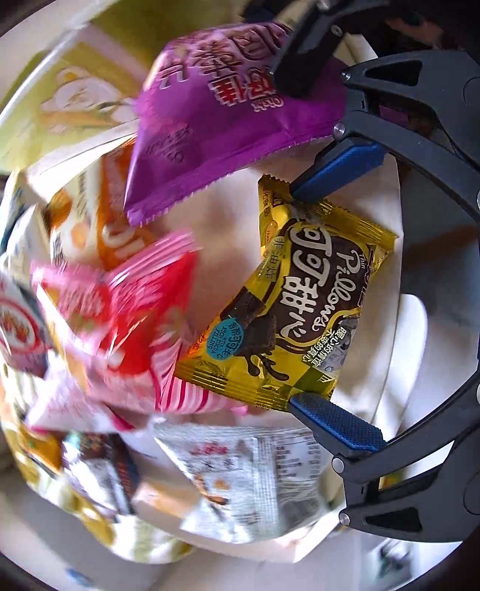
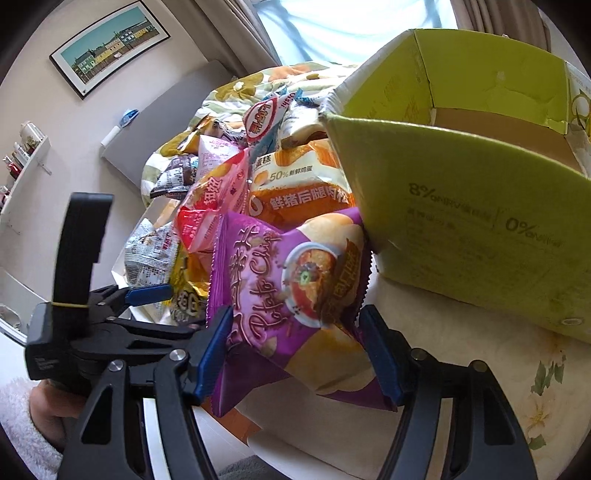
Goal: Organize snacks
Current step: 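Close right gripper on the purple chip bag while left gripper closes on the yellow bag, then lift both held bags and carry them over the lime-green box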
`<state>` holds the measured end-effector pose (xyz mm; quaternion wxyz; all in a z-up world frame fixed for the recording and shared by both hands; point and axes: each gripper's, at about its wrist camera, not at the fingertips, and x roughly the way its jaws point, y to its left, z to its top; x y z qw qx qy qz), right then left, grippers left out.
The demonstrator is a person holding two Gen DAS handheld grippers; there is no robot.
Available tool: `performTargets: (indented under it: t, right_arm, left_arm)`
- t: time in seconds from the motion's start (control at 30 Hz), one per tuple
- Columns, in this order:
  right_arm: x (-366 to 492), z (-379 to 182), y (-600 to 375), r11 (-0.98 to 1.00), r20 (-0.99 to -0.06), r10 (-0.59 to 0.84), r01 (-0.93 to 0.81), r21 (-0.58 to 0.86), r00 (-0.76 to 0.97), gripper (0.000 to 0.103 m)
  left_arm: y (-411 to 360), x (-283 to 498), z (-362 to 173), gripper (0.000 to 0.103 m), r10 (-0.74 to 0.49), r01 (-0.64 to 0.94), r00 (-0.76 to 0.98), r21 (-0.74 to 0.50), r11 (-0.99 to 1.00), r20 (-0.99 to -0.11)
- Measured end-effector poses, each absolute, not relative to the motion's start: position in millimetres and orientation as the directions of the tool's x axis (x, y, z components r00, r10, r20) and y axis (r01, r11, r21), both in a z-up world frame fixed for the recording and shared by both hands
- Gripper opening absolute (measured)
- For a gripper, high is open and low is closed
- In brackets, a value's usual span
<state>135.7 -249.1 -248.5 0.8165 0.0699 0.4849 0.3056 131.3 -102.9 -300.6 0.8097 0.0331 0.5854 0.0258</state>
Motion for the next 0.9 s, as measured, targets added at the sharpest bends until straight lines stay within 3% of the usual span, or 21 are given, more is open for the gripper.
performTargets:
  t: [0.13,0.2,0.27,0.37,0.53,0.7,0.77,0.8,0.9]
  right_arm:
    - [134.6,-248.7,-251.0,0.796,-0.746,0.574,-0.446,0.410,0.338,0.064]
    - [135.0,-249.2,-254.8,0.791,-0.739,0.585,-0.438,0.427,0.335,0.064]
    - [134.7,-249.7,-255.8,0.788,-0.732,0.593,-0.430,0.442,0.334,0.064]
    - [133.4,-250.4,-257.4,0.780,-0.719,0.611,-0.410,0.473,0.331,0.064]
    - [129.4,-247.6,-263.7,0.773,-0.699,0.629,-0.374,0.513,0.340,0.064]
    - [124.3,-245.3,-263.5,0.783,-0.704,0.618,-0.362,0.507,0.350,0.064]
    - [123.5,-246.8,-264.1,0.782,-0.704,0.619,-0.357,0.511,0.348,0.064]
    - [123.3,-247.3,-264.6,0.781,-0.703,0.620,-0.354,0.515,0.347,0.064]
    - [122.9,-246.6,-266.2,0.782,-0.706,0.619,-0.360,0.509,0.346,0.063]
  left_arm:
    - [-108.3,132.7,-300.3,0.100,0.074,0.044,0.343,0.095,0.995,-0.936]
    - [-109.8,127.0,-296.0,0.090,0.051,0.061,0.361,0.078,0.995,-0.931]
    - [-111.1,122.4,-284.0,0.071,0.033,0.094,0.387,0.076,0.993,-0.921]
    - [-115.0,120.4,-275.0,0.061,0.032,0.121,0.400,0.087,0.989,-0.916]
    - [-110.5,106.2,-261.2,0.055,0.005,0.120,0.395,0.057,0.991,-0.918]
    - [-77.4,99.4,-255.0,0.060,-0.062,-0.028,0.360,-0.078,0.997,-0.931]
    - [-66.9,97.9,-249.3,0.097,-0.071,-0.085,0.353,-0.107,0.991,-0.933]
    - [-62.5,96.0,-246.0,0.102,-0.075,-0.116,0.356,-0.123,0.986,-0.931]
    - [-52.1,102.0,-243.5,0.102,-0.116,-0.200,0.340,-0.192,0.961,-0.933]
